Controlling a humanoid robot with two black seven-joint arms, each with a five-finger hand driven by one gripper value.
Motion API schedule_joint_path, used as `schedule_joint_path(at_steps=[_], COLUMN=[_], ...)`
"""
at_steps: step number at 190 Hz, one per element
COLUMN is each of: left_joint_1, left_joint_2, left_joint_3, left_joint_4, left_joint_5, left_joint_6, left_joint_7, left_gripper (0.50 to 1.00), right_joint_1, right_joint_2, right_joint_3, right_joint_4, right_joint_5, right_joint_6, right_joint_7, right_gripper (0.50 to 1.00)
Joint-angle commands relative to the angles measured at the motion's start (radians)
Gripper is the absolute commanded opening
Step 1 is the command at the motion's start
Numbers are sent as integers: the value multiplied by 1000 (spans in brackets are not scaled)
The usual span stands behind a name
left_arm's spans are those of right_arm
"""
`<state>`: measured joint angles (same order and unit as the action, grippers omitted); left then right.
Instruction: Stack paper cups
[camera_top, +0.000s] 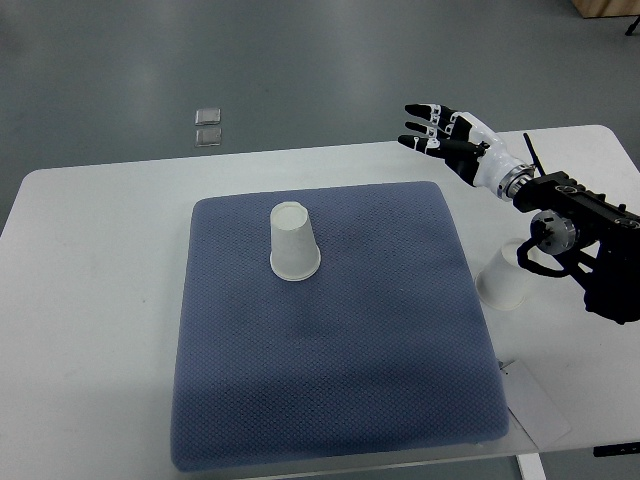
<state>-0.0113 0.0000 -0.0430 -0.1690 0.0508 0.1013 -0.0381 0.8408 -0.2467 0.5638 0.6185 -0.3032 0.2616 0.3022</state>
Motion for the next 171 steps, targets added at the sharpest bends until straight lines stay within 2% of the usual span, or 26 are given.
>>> schedule_joint_path(at_steps=[1,171], left_joint_1=[-1,-1], left_joint_2=[0,0], left_joint_3=[3,-1], left_joint_4=[0,2], left_joint_5=[0,0], left_joint_6=[0,0], left_joint_7=[0,0], left_gripper=[1000,1000], right_joint_1=[1,11], right_joint_2=[1,-5], right_joint_3=[-1,21], right_joint_4=[0,1], right_joint_5=[0,3], right_joint_6=[1,7], right_joint_7=[0,9], right_gripper=[913,913])
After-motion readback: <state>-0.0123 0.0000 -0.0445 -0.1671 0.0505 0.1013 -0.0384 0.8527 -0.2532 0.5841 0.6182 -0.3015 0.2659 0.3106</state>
